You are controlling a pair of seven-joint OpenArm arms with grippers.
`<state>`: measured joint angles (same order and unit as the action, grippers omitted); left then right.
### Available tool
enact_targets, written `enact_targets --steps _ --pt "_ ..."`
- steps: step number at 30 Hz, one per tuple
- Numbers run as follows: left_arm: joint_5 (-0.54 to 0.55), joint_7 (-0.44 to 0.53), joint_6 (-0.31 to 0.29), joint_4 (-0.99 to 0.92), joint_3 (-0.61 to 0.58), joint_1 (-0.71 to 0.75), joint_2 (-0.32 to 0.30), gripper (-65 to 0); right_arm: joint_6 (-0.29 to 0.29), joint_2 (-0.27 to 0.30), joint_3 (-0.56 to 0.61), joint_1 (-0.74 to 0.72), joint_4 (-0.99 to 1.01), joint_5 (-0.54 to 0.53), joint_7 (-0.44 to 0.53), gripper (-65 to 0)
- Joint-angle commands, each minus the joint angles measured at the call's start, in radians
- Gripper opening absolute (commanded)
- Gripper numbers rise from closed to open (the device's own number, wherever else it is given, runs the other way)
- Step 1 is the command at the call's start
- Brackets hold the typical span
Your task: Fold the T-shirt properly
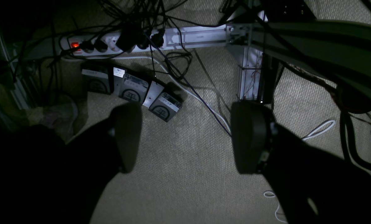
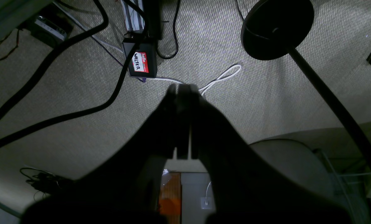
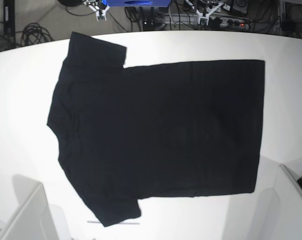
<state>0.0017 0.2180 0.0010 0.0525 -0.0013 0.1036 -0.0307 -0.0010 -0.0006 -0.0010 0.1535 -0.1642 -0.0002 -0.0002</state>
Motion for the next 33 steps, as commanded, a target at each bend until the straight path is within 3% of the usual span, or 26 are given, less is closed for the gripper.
enact_targets --steps 1,9,11,13,15,33 --pt "0.004 0.008 0.006 0.002 -0.001 0.009 -0.001 -23.2 -0.006 0.003 0.003 0.007 -0.004 -0.005 0.001 -65.0" --pt "0.004 0.007 0.006 0.002 -0.003 0.009 -0.001 -23.4 -0.006 -0.002 0.003 0.01 -0.002 -0.004 -0.001 -65.0" --pt "-0.004 0.007 0.006 0.002 -0.003 0.009 -0.001 -26.2 -0.006 -0.002 0.003 0.013 -0.002 -0.004 -0.001 -65.0" --pt "-0.004 0.007 0.006 0.002 -0.003 0.009 -0.001 -41.1 -0.006 0.001 0.003 0.024 -0.005 -0.004 0.001 -65.0" --pt "0.004 0.007 0.006 0.002 -0.001 0.009 -0.001 -64.8 -0.006 0.001 0.003 0.025 -0.005 -0.004 0.001 -65.0" --pt "-0.006 0.01 0.006 0.002 -0.003 0.018 -0.001 -65.0 -0.006 0.001 0.003 0.027 -0.016 -0.004 0.001 -65.0"
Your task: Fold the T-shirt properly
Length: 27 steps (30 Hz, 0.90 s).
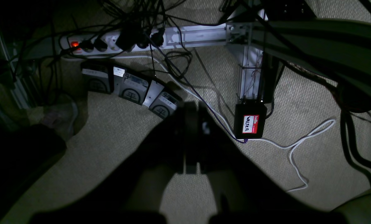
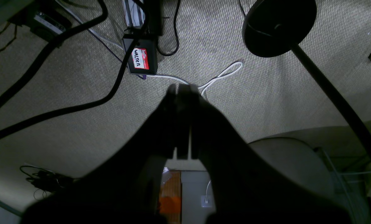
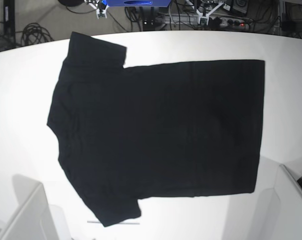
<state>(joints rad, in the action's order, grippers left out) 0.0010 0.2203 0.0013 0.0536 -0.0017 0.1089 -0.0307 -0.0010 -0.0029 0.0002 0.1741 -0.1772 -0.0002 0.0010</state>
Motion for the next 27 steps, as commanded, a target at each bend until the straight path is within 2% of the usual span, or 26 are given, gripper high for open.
enact_targets --steps 1,7,18,22,27 --pt "-0.006 0.009 0.006 0.002 -0.002 0.018 -0.001 -65.0 -0.006 0.004 -0.001 0.011 -0.022 -0.005 0.001 -65.0" --pt "-0.006 0.004 0.006 0.154 -0.004 0.116 -0.007 -65.0 -0.006 0.019 -0.002 0.132 -0.23 -0.007 -0.006 -65.0" --pt "0.004 0.006 0.006 0.569 0.002 0.386 -0.108 -65.0 -0.006 0.039 -0.006 0.396 -0.614 -0.008 -0.014 -65.0" --pt "0.004 0.009 0.006 0.645 0.004 0.456 -0.125 -65.0 -0.006 0.042 -0.021 0.491 -0.807 -0.008 -0.114 -65.0" --pt "0.006 0.011 0.006 0.797 0.012 0.562 -0.13 -65.0 -0.006 0.031 -0.133 0.585 -1.04 -0.01 -0.2 -65.0"
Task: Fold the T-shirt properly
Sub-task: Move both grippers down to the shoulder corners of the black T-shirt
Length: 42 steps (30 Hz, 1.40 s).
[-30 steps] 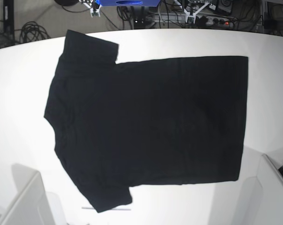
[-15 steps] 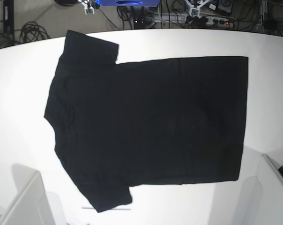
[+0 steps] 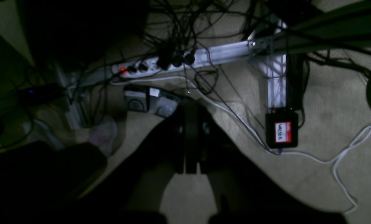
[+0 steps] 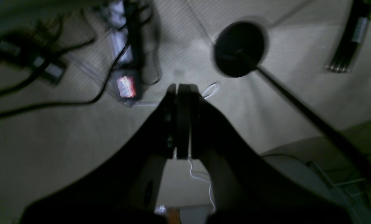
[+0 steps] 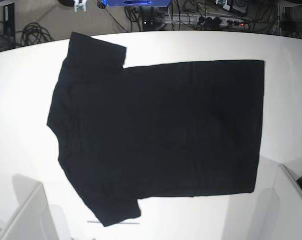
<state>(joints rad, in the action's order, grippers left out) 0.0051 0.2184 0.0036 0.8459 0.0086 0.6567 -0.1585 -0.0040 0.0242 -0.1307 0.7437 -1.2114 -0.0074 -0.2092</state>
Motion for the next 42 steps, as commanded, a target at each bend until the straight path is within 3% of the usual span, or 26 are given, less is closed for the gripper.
enact_targets --steps 1,10,18,29,39,42 --pt "0.002 0.013 0.003 0.048 0.001 0.038 -0.013 -65.0 -0.003 0.004 -0.017 0.037 -0.046 -0.003 -0.002 -65.0" --pt "0.017 0.013 0.003 0.402 0.001 0.223 -0.06 -65.0 -0.001 -0.069 -0.139 0.161 -0.341 -0.003 -0.02 -65.0" --pt "0.223 0.013 0.003 0.655 0.001 0.334 -0.14 -65.0 -0.001 -0.096 -0.163 0.193 -0.479 -0.003 -0.055 -65.0" --pt "0.221 0.013 0.003 0.965 0.001 0.472 -0.214 -65.0 -0.001 -0.108 -0.198 0.178 -0.709 -0.003 -0.115 -65.0" --pt "0.227 0.005 0.003 1.091 0.124 0.467 -0.184 -65.0 -0.001 -0.111 -0.195 0.032 -0.792 -0.004 -0.186 -65.0" --pt "0.229 0.005 0.003 1.091 0.159 0.453 -0.177 -65.0 -0.001 -0.125 -0.202 -0.017 -0.793 -0.081 -0.215 -65.0"
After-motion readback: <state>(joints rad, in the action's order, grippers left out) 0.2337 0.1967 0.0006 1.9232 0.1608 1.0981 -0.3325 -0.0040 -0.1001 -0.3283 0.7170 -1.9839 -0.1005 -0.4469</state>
